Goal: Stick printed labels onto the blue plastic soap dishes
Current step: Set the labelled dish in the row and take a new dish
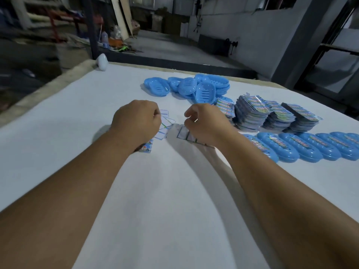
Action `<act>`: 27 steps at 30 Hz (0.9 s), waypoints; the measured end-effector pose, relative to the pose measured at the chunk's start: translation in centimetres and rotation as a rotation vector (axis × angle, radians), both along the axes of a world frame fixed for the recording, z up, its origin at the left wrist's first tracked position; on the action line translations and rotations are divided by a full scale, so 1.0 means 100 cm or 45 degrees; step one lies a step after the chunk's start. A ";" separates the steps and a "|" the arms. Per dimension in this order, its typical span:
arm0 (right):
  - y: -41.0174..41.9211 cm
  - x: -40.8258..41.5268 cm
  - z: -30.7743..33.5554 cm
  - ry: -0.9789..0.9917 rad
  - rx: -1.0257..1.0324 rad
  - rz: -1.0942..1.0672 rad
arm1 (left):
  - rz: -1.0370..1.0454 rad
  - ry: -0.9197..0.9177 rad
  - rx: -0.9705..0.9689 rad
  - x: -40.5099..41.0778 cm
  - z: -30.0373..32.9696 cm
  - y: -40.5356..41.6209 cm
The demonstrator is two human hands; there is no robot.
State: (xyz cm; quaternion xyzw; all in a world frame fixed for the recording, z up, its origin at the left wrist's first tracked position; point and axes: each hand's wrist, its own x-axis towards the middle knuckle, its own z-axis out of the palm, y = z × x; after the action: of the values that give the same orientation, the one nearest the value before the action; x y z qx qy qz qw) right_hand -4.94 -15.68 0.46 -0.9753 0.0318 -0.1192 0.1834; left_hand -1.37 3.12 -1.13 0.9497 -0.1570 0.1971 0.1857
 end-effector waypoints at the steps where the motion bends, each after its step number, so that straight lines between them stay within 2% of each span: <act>1: 0.002 0.004 -0.001 0.014 0.003 0.017 | 0.017 0.000 -0.029 0.002 -0.002 0.002; 11: -0.005 0.014 -0.027 -0.033 0.081 0.100 | 0.183 0.090 -0.344 0.021 -0.004 -0.001; 15: -0.009 0.016 -0.029 -0.057 0.129 0.113 | 0.149 0.040 -0.204 0.055 0.005 -0.015; 20: -0.009 0.020 -0.032 -0.082 0.084 0.109 | 0.095 0.141 -0.062 0.106 0.006 -0.043; 27: -0.008 0.024 -0.034 -0.104 0.049 0.094 | 0.292 0.217 0.237 0.143 0.003 -0.069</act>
State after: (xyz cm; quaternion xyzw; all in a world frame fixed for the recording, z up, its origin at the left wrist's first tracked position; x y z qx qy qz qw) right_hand -2.58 -16.51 -2.93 -0.9664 -0.0095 -0.1515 0.2076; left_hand 12.96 -3.78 -0.87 0.9878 -0.0489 0.1204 0.0857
